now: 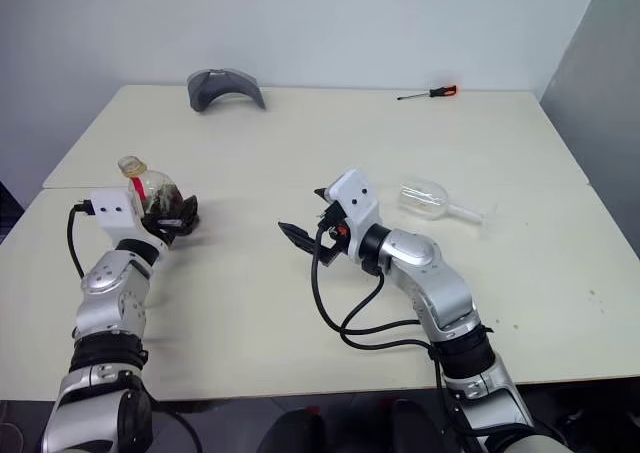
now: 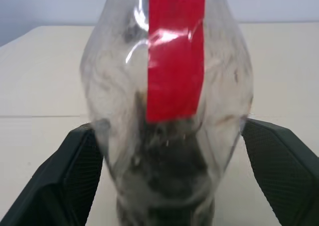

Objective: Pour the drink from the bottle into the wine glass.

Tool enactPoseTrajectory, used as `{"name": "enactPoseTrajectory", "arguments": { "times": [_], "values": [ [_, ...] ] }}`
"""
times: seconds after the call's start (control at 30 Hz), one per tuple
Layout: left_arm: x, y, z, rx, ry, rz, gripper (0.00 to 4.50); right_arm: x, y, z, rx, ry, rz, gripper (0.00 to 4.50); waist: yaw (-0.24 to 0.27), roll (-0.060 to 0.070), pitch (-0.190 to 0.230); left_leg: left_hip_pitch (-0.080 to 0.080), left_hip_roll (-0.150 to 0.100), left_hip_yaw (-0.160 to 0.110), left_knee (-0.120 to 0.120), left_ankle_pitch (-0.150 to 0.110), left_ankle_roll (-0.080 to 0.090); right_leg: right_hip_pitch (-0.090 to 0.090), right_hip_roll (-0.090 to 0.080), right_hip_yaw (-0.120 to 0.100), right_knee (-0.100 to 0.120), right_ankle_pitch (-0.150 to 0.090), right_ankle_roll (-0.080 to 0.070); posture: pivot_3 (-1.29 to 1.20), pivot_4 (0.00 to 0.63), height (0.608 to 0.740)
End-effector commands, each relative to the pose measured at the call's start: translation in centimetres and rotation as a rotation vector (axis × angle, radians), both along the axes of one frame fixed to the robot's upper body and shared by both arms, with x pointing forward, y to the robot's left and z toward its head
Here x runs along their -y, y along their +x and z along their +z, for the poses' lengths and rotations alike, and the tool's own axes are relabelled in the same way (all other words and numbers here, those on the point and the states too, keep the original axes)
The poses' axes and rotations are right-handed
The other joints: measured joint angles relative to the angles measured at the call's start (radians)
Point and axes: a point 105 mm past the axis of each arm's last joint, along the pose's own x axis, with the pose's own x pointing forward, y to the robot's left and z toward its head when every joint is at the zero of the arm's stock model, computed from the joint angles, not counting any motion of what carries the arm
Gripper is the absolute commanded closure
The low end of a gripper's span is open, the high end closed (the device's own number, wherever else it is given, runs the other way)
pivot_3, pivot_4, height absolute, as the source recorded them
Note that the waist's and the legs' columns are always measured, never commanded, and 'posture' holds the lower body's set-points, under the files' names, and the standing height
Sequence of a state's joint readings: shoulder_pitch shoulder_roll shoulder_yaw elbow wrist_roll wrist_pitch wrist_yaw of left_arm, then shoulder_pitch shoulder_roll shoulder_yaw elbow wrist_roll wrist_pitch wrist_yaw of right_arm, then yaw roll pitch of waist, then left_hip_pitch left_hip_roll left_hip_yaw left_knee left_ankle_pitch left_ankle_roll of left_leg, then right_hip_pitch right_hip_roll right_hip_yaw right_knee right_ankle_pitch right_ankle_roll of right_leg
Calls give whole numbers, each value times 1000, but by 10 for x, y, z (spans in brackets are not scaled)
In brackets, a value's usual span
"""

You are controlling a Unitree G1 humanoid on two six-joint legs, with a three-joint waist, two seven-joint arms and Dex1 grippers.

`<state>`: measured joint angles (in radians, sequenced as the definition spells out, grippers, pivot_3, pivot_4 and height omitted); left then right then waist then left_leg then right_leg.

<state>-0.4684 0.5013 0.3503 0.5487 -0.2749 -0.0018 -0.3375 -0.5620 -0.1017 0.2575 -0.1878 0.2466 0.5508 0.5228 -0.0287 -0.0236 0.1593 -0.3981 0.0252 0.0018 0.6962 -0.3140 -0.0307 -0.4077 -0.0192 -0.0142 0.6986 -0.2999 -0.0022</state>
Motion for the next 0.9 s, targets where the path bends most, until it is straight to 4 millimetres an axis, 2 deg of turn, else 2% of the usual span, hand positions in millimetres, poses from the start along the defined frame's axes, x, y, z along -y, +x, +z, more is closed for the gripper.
{"name": "enactPoseTrajectory", "arguments": {
  "times": [0.03, 0.23, 0.5, 0.63, 0.83, 0.9],
  "values": [
    [0, -11, 14, 40, 6, 19, 25, -2, -3, 15, 56, 35, 17, 0, 0, 0, 0, 0, 0, 0, 0, 0, 0, 0, 0, 0, 0, 0, 0, 0, 150, 740],
    [2, -31, 3, 6, -23, 62, 25, -4, -2, 12, 50, 41, 19, 0, 0, 0, 0, 0, 0, 0, 0, -1, 1, 0, 0, 0, 0, 0, 0, 0, 150, 740],
    [20, -62, 0, -29, -32, 42, 25, 1, -6, 5, 42, 32, 13, 0, 0, 0, 0, 0, 0, 0, 0, -1, 2, 0, 0, 0, 0, 0, 0, 0, 150, 740],
    [50, -79, 9, -50, -13, -67, 25, 10, -10, 1, 38, 18, 2, 0, 2, 0, 0, 0, 0, 0, 0, -2, 3, 0, 0, 1, -1, 0, 0, 0, 150, 740],
    [121, -103, 17, -90, -21, -402, 25, 42, -14, -2, 39, -38, -69, 0, 4, 0, 0, 1, 0, 0, 0, -2, 4, 2, 0, 1, -1, 0, 0, 0, 150, 740],
    [139, -110, 20, -102, 5, -511, 25, 52, -15, -3, 31, -54, -96, 0, 5, 0, 0, 1, 0, -1, 0, -2, 4, 2, 0, 0, -1, 0, 0, 0, 150, 740]
  ]
}}
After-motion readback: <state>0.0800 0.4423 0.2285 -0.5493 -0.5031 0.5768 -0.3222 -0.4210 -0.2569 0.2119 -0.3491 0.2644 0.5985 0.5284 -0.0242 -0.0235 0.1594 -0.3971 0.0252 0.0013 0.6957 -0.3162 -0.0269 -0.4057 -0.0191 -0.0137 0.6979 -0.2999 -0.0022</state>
